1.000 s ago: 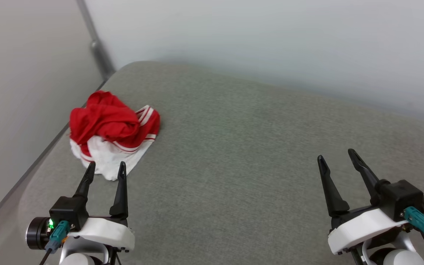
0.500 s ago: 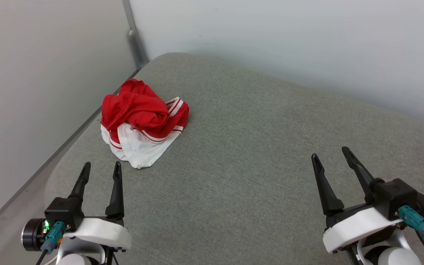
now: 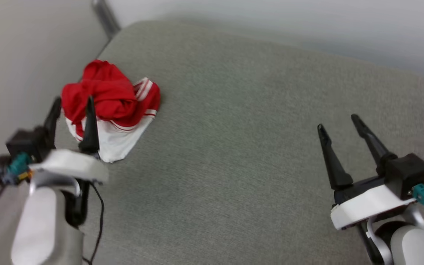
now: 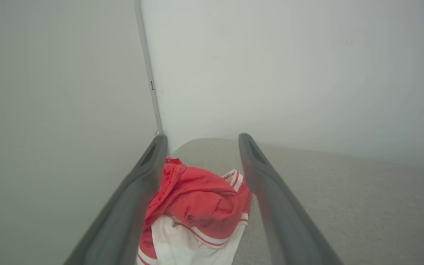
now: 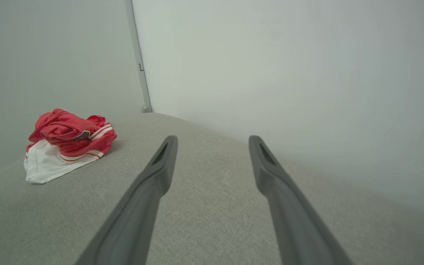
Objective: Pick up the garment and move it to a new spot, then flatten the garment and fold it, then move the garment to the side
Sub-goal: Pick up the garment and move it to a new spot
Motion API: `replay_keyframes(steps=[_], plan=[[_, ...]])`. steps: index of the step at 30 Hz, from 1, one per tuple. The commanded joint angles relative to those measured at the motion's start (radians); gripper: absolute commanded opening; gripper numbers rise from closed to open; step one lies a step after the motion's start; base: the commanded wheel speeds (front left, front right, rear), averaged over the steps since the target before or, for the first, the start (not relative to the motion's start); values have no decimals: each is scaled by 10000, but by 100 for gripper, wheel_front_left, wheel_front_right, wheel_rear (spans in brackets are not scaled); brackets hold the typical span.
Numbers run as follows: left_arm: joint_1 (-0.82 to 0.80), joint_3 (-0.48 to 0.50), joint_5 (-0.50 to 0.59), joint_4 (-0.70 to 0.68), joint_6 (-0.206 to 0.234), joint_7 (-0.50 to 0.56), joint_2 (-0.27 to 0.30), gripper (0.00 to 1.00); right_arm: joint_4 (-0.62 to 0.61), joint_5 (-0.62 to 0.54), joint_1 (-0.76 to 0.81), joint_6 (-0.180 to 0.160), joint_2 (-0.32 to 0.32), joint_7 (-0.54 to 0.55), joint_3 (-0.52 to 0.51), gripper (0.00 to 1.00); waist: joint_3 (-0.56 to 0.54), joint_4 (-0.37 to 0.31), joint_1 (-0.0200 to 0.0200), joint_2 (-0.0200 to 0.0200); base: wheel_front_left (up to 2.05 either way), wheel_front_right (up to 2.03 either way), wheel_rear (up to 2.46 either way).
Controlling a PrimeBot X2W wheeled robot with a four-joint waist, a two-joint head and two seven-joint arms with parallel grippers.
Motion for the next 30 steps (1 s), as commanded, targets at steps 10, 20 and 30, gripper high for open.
replay_keyframes(steps=[10,20,30], plan=[[-2713,-54,-1052,914,-9,2036,1780,100,-287,119,-930,-3,-46,-138,-107,100,2324,-1779,0,0,0,0,0],[-3563,-218,-1942,3196,-7,6107,3591,100,193,281,-1529,-1,192,-711,-155,100,3318,-2544,0,0,0,0,0],[-3348,-190,-2348,4925,286,8336,3867,95,481,313,-1853,-1,275,-1060,-217,100,3550,-2741,0,0,0,0,0]])
